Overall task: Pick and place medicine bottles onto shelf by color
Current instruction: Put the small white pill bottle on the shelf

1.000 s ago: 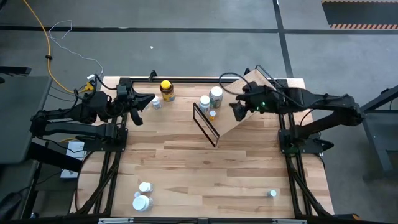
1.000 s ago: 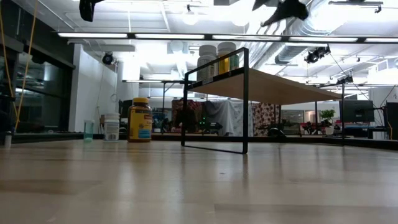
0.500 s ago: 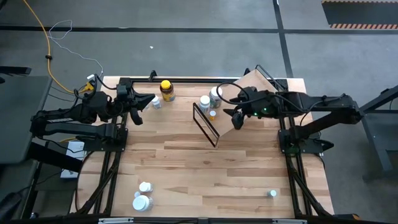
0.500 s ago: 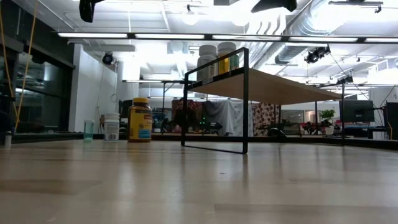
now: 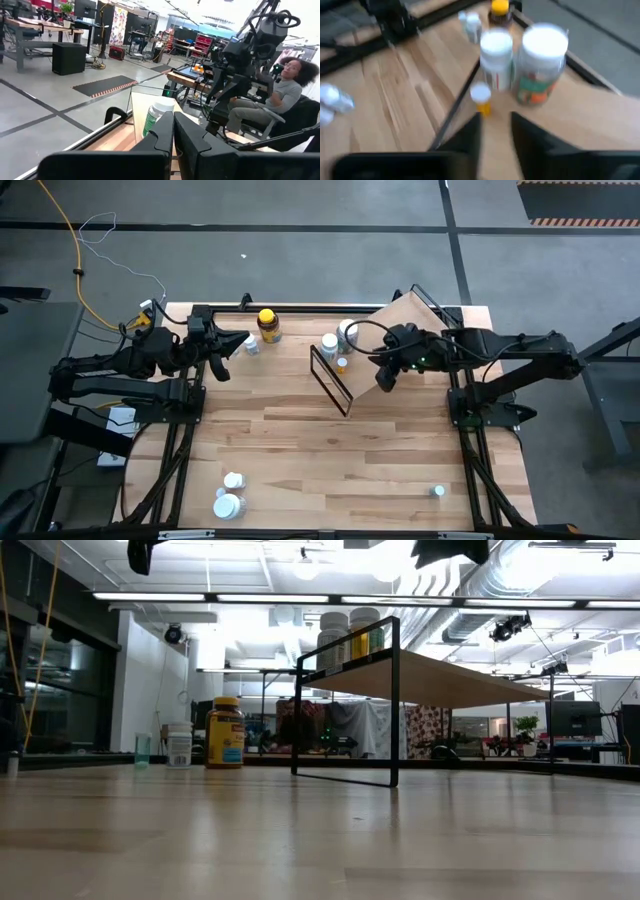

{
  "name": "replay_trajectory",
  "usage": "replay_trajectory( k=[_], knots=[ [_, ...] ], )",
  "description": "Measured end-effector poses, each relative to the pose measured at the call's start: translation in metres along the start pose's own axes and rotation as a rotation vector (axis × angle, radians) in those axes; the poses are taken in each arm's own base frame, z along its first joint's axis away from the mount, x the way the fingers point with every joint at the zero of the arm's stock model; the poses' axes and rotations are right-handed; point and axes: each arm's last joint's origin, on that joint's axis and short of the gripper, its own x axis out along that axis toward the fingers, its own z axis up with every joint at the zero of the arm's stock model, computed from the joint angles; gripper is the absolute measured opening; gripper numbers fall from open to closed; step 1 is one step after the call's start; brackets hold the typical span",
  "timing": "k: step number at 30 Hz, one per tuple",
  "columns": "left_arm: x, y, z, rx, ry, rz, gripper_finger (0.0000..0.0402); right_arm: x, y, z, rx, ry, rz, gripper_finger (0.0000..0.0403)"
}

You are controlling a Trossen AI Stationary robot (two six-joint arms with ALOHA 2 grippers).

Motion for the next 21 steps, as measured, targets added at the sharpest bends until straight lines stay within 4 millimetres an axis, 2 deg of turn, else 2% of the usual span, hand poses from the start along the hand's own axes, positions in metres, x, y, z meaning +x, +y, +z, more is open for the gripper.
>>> replay_trajectory(
  k=[1,3,6,10,15,21],
  knots=[
    [0.0,0.0,0.0,0.001,-0.001,0.002,0.0003,0.0,-0.001,-0.003,-0.002,0.027,-0.005,0.0047],
    [0.0,0.001,0.0,-0.01,-0.007,0.028,0.0004,-0.001,-0.002,-0.008,0.003,0.071,-0.023,0.0017],
    [0.005,0.001,-0.001,-0.043,0.004,0.069,0.0019,-0.002,-0.002,-0.012,0.02,0.097,-0.051,0.0029],
    [0.02,0.001,0.002,-0.011,0.133,0.145,0.0079,-0.003,-0.001,-0.012,0.019,0.086,-0.063,0.0007],
    [0.044,0.016,0.009,0.099,0.46,0.359,0.0188,-0.003,-0.001,-0.012,0.027,0.081,-0.067,0.0009],
    [0.064,0.064,-0.016,0.113,0.937,0.644,0.0289,-0.003,-0.001,-0.012,0.027,0.081,-0.067,0.0003]
  ],
)
